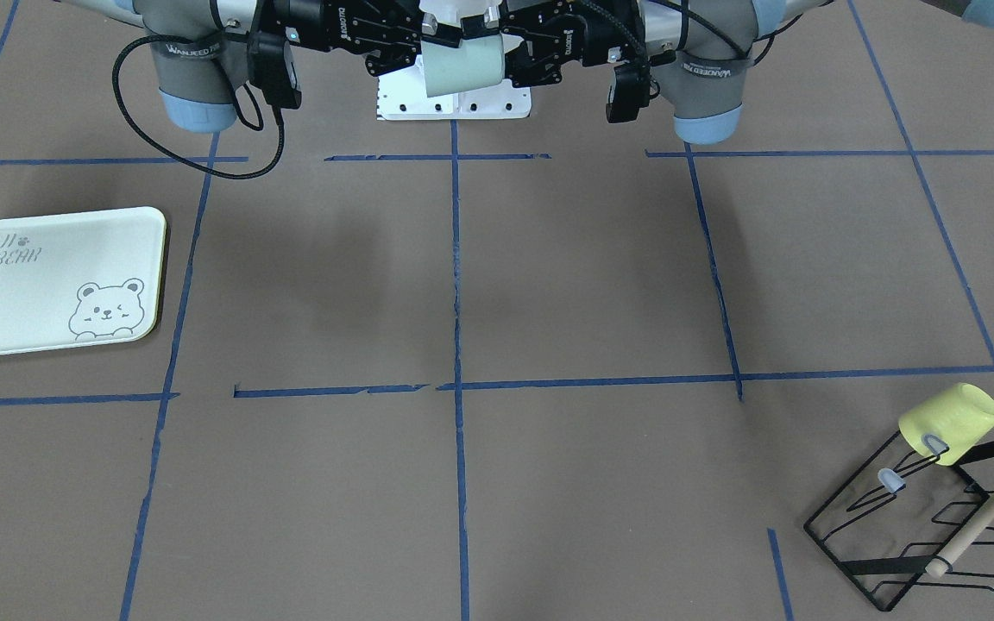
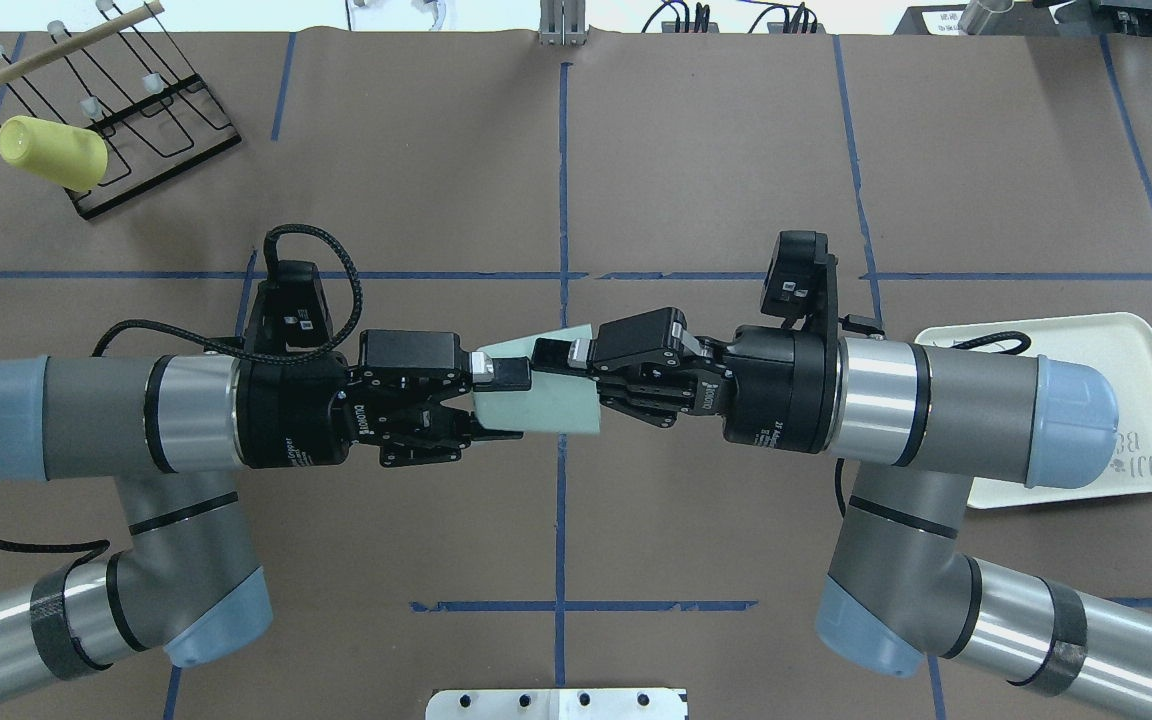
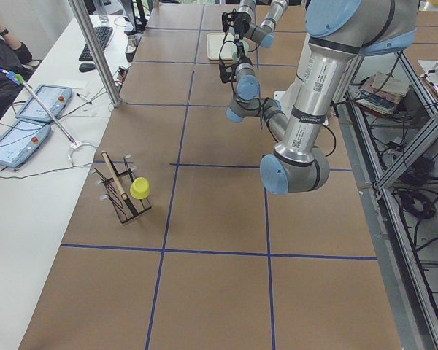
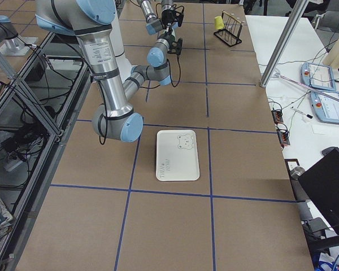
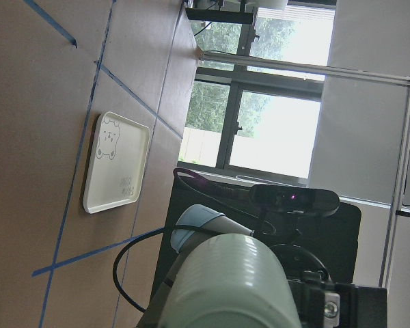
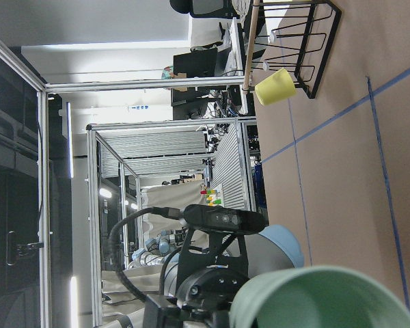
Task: Left arm grabs green cup and hands to right arm on tray
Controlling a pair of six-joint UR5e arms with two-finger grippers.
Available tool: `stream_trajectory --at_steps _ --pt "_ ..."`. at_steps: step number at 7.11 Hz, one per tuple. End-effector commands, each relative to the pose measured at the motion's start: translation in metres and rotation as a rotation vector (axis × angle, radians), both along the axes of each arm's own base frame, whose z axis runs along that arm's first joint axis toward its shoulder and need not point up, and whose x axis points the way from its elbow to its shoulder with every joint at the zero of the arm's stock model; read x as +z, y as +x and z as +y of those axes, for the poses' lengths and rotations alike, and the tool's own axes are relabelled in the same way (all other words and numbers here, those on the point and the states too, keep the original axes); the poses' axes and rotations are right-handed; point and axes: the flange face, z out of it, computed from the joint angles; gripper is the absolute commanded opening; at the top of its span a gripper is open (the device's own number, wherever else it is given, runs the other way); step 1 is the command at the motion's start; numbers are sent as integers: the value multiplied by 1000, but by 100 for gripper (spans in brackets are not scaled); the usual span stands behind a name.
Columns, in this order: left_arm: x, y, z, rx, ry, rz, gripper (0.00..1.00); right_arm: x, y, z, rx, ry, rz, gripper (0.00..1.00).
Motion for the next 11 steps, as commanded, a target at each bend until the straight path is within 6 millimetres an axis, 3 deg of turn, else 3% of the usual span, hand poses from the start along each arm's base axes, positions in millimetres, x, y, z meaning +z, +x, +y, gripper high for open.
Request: stream_trajectory --at_steps 1,3,5,6,7,8,11 --pt "-1 -3 -4 6 -19 4 100 -4 0 0 -1 5 -10 0" --pt "2 -12 -17 -24 -27 -3 100 -3 2 2 -3 6 -11 0" --pt "7 -29 -48 -83 -93 -2 100 2 -2 7 -21 1 -1 0" --pt "15 -26 -62 -154 -156 1 100 3 -3 8 -24 1 1 0" --pt "42 -7 -84 -220 -229 -75 100 5 -5 6 -23 -4 15 0" --pt "59 -1 -111 -276 -284 -194 100 7 -10 5 -23 -17 39 0" --pt "85 17 -154 -395 -294 -646 100 10 -29 -12 -9 -103 242 0"
